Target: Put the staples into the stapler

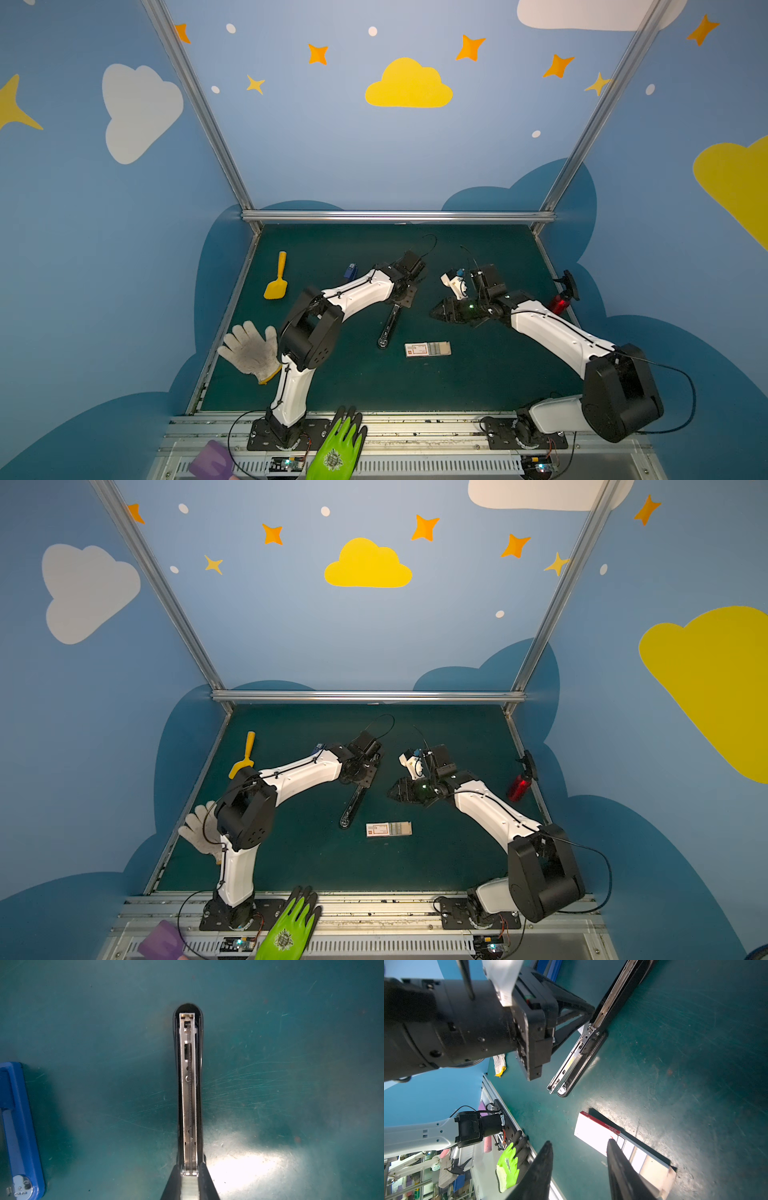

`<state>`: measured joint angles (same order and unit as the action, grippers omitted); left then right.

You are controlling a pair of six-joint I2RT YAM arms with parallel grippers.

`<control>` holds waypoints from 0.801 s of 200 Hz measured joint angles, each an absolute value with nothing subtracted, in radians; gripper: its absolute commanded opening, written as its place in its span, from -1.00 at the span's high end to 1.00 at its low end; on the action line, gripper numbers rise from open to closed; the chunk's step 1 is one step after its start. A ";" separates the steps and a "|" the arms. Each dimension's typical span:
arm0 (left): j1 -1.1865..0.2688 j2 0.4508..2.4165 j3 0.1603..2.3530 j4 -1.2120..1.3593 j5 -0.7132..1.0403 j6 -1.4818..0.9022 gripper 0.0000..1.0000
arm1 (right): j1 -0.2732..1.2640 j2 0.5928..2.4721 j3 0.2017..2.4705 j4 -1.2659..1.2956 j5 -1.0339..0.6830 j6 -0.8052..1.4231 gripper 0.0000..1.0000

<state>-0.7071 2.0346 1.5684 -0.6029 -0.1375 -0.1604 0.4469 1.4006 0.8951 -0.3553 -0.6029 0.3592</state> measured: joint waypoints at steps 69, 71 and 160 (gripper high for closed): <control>-0.707 2.035 1.542 -0.592 -0.137 -0.161 0.68 | 0.447 1.402 0.895 -0.356 -0.603 0.359 0.14; -0.707 2.035 1.542 -0.592 -0.137 -0.161 0.67 | 0.447 1.403 0.895 -0.356 -0.603 0.359 0.13; -0.709 2.035 1.542 -0.588 -0.137 -0.165 0.68 | 0.447 1.414 0.895 -0.355 -0.603 0.359 0.14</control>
<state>-0.7086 2.0350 1.5421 -0.5880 -0.1371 -0.1654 0.4465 1.4143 0.8951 -0.3550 -0.6029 0.3592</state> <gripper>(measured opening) 0.163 0.431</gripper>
